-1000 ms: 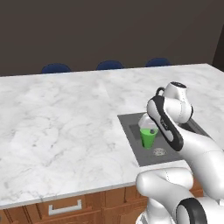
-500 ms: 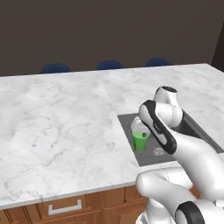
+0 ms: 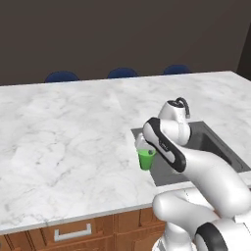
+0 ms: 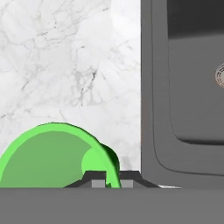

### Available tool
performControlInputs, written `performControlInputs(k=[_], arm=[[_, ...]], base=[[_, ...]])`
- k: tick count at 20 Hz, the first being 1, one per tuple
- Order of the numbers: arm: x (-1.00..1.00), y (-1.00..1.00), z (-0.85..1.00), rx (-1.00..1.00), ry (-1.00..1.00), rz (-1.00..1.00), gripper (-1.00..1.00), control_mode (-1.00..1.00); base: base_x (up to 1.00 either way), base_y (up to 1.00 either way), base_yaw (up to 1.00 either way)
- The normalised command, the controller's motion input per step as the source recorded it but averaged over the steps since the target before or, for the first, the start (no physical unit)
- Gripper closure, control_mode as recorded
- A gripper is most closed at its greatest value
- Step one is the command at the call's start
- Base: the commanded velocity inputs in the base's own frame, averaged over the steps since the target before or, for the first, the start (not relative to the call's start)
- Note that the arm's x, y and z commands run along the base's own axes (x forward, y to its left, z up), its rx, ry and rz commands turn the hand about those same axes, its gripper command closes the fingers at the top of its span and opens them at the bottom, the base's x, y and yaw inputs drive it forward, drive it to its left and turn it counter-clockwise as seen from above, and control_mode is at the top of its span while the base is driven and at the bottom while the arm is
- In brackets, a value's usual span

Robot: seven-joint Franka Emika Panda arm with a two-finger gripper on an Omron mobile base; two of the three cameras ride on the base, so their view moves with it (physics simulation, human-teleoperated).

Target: Pick the cup and bowl from the counter and place them on the counter next to the sink.

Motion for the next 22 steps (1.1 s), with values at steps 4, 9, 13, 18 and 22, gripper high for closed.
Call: performControlInputs(k=[4, 9, 13, 18, 22], arm=[[0.23, 0.04, -0.02, 0.00, 0.00, 0.00, 1.00, -1.00], [0.05, 0.00, -0.13, 0.00, 0.03, -0.03, 1.00, -1.00], [0.00, 0.01, -0.32, 0.00, 0.00, -0.03, 1.00, -1.00], [0.00, 0.03, -0.46, 0.00, 0.00, -0.02, 1.00, -1.00], [0.00, 0.08, -0.51, 0.00, 0.00, -0.01, 1.00, -1.00]], base=[[0.00, 0.00, 0.00], [0.00, 0.00, 0.00], [0.00, 0.00, 0.00], [0.00, 0.00, 0.00], [0.00, 0.00, 0.00]])
